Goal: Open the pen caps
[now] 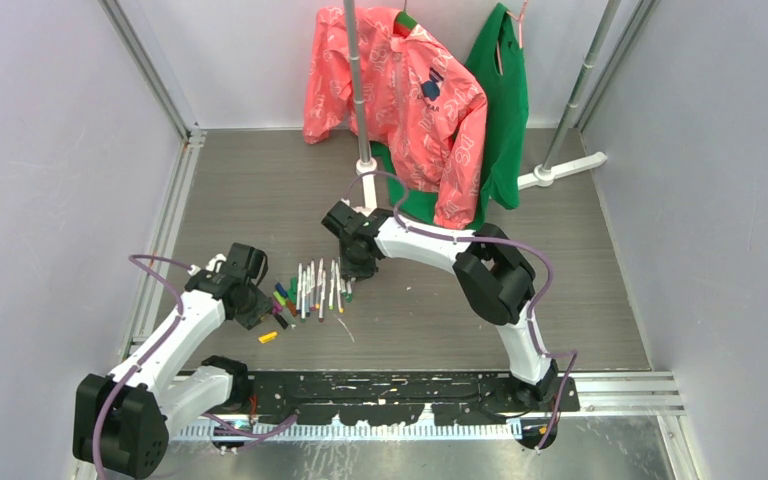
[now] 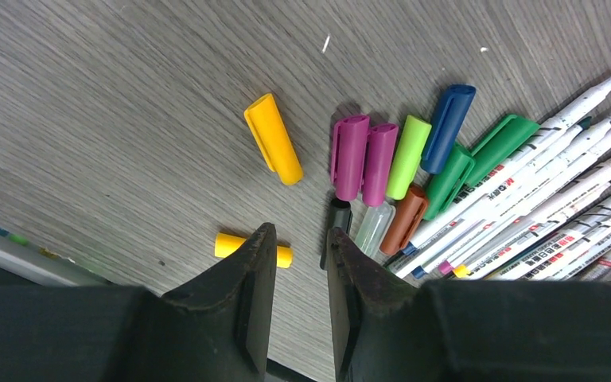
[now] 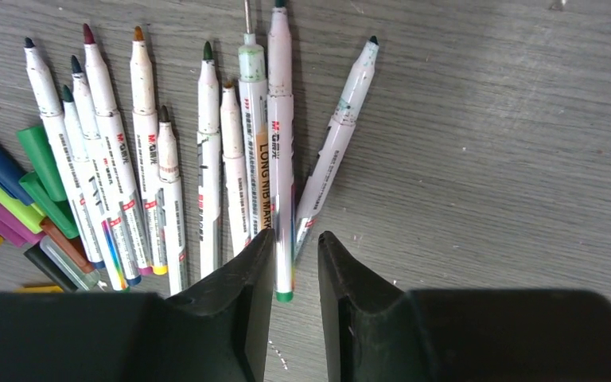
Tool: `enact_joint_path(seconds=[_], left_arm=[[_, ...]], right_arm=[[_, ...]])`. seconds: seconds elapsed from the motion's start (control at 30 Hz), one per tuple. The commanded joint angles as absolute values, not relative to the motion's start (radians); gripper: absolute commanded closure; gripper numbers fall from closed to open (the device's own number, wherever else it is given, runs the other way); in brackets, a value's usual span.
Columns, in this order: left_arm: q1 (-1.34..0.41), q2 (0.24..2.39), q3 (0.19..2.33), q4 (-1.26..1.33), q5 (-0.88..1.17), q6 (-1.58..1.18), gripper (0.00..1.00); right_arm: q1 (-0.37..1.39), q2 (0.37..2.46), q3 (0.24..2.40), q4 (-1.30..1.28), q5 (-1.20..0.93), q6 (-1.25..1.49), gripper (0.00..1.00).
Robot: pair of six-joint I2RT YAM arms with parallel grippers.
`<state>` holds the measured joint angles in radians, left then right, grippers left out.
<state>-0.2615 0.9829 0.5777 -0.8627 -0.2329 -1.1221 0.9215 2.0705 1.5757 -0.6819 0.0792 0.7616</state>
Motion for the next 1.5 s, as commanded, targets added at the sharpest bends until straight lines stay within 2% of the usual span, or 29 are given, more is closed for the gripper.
enact_joint_path(seconds=[0.0,0.3,0.6,0.67,0.7,0.73,0.77,1.07,1.17,1.47], left_arm=[[-0.259,0.974,0.633,-0.859,-0.274,-1.122,0.69],[-0.259,0.944,0.678,-0.87,-0.27,-1.099,0.65],[-0.259,0.862,0.834,-0.804,-0.221,-0.911,0.52],[-0.259,0.866,0.87,-0.789,-0.216,-0.871,0.44],[-0.259,0.864,0.883,-0.784,-0.218,-0.855,0.2],[-0.259,0.862,0.895,-0.779,-0.224,-0.837,0.05],[-0.259,0.858,0.897,-0.769,-0.225,-0.816,0.03],[-0.26,0.739,0.804,-0.6,-0.276,-0.638,0.0],[-0.259,0.691,0.768,-0.549,-0.312,-0.572,0.0],[-0.26,0.736,0.75,-0.523,-0.354,-0.445,0.0]], right_arm=[[0.92,2.061,1.63,-0.69,0.082,0.747,0.68],[0.918,2.004,1.605,-0.68,0.108,0.717,0.67],[0.919,1.827,1.553,-0.737,0.286,0.566,0.54],[0.917,1.802,1.55,-0.757,0.348,0.544,0.51],[0.917,1.791,1.545,-0.763,0.377,0.534,0.49],[0.917,1.779,1.541,-0.766,0.404,0.533,0.47],[0.915,1.769,1.535,-0.768,0.431,0.531,0.46],[0.904,1.614,1.405,-0.71,0.61,0.555,0.38],[0.902,1.537,1.365,-0.712,0.677,0.577,0.31],[0.902,1.298,1.188,-0.609,0.97,0.613,0.28]])
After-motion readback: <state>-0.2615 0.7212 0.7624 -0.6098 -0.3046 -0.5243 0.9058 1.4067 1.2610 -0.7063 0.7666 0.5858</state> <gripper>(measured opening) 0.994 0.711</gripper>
